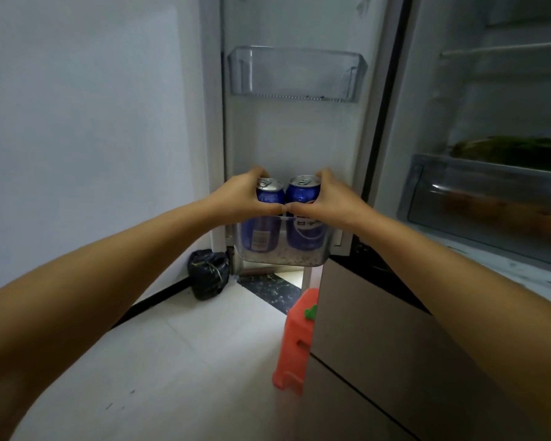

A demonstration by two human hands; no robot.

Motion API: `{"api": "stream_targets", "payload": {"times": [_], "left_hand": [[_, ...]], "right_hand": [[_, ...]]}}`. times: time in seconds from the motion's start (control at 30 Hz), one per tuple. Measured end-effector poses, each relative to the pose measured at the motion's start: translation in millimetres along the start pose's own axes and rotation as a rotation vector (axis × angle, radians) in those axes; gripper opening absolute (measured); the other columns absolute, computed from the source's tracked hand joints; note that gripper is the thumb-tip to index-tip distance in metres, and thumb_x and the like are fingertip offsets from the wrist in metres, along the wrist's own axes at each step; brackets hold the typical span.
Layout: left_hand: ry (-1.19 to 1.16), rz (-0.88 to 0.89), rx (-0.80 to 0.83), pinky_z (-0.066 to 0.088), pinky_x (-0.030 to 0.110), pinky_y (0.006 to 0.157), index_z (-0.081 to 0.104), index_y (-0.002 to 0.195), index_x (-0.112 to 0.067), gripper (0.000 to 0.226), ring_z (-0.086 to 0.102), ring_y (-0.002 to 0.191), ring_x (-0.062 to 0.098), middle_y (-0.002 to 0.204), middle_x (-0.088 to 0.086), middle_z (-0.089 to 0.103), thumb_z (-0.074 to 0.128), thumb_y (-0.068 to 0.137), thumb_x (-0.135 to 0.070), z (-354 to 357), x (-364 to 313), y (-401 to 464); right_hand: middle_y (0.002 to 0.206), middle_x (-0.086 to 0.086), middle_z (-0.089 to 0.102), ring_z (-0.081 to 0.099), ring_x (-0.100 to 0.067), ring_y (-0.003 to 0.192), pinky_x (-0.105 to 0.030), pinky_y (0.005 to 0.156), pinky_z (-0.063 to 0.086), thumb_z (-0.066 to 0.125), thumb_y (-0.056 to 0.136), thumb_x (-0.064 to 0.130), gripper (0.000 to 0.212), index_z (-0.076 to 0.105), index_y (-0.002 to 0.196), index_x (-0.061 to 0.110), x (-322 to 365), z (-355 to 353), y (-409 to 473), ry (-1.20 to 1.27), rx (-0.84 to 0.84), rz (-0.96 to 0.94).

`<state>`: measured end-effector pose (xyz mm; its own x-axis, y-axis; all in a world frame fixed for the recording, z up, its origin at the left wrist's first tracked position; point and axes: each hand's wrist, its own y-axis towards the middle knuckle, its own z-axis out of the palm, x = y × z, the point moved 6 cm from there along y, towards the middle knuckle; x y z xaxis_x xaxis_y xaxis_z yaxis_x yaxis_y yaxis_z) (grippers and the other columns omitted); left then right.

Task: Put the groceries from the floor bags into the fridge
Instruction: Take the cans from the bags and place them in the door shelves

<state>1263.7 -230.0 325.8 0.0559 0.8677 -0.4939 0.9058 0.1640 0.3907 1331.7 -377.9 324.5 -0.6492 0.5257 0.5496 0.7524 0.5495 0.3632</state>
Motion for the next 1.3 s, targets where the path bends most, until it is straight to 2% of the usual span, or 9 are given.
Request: {"api": "stream_targets", "payload": {"times": [0.13,0.23,0.33,0.43,0.6,0.77,0.93,1.07,1.3], "left_hand": [[0.112,0.059,-0.055,0.054,0.035,0.076,0.054,0.113,-0.014,0.052,0.06,0.091,0.02,0.104,0.003,0.06,0.073,0.075,-0.045,-3,-3,-2],[0.216,0.109,-0.108,0.045,0.03,0.082,0.054,0.121,-0.015,0.051,0.054,0.103,0.022,0.114,0.006,0.056,0.067,0.08,-0.044,-5,-6,-7],[0.333,0.141,-0.146,0.043,0.033,0.088,0.051,0.127,-0.015,0.051,0.05,0.109,0.023,0.121,0.009,0.054,0.061,0.085,-0.043,-5,-9,-11],[0.3,0.126,-0.166,0.043,0.034,0.094,0.048,0.131,-0.015,0.052,0.048,0.114,0.024,0.127,0.01,0.05,0.059,0.087,-0.041,-2,-9,-15],[0.182,0.128,-0.392,0.042,0.035,0.103,0.045,0.134,-0.013,0.052,0.043,0.124,0.022,0.135,0.009,0.045,0.058,0.089,-0.036,-1,-3,-37],[0.14,0.133,-0.609,0.036,0.025,0.097,0.05,0.126,-0.006,0.045,0.043,0.112,0.018,0.123,0.014,0.051,0.049,0.089,-0.032,-1,12,-87],[0.15,-0.023,-0.56,0.036,0.021,0.085,0.052,0.121,-0.008,0.032,0.049,0.102,0.02,0.113,0.011,0.053,0.054,0.092,-0.02,-4,57,-157],[0.148,-0.179,-0.413,0.045,0.029,0.082,0.056,0.116,-0.01,0.026,0.053,0.096,0.018,0.106,0.007,0.056,0.052,0.094,-0.022,-12,109,-236],[0.131,-0.512,-0.314,0.046,0.028,0.069,0.055,0.109,-0.017,0.019,0.055,0.077,0.013,0.088,-0.005,0.056,0.049,0.094,-0.026,-69,204,-425]], "right_hand": [[0.107,-0.002,0.053,0.056,-0.017,0.09,-0.02,0.053,0.041,0.074,0.076,0.043,0.063,0.04,0.12,0.013,3,-5,-1,-0.012,0.076,0.043],[0.117,-0.007,0.056,0.055,-0.018,0.094,-0.021,0.055,0.042,0.07,0.079,0.046,0.064,0.04,0.125,0.012,2,-8,-4,-0.02,0.068,0.035],[0.137,-0.009,0.048,0.053,-0.023,0.115,-0.027,0.078,0.05,0.067,0.08,0.05,0.078,0.033,0.14,0.013,0,-11,-7,-0.051,0.031,-0.004],[0.146,-0.007,0.041,0.045,-0.023,0.129,-0.036,0.098,0.045,0.065,0.082,0.05,0.078,0.031,0.144,0.017,2,-15,-12,-0.034,-0.022,-0.091],[0.127,-0.007,0.052,0.048,-0.015,0.117,-0.031,0.098,0.042,0.057,0.091,0.033,0.038,0.055,0.122,0.011,19,-24,-29,0.011,-0.286,-0.4],[0.089,-0.01,0.063,0.055,-0.025,0.082,-0.038,0.071,0.043,0.055,0.088,0.019,0.017,0.065,0.093,0.008,55,7,-73,-0.15,-0.556,-0.781],[0.083,-0.005,0.062,0.055,-0.019,0.072,-0.025,0.062,0.041,0.052,0.087,0.019,0.017,0.065,0.092,0.009,73,90,-104,-0.185,-0.231,-0.822],[0.083,-0.004,0.062,0.061,-0.027,0.074,-0.031,0.056,0.046,0.044,0.084,0.027,0.025,0.065,0.091,0.013,90,171,-132,-0.243,0.036,-0.711],[0.118,-0.003,0.059,0.059,-0.024,0.097,-0.03,0.072,0.042,0.046,0.095,0.031,0.033,0.051,0.125,0.017,162,307,-200,-0.246,0.376,-0.412]]}}
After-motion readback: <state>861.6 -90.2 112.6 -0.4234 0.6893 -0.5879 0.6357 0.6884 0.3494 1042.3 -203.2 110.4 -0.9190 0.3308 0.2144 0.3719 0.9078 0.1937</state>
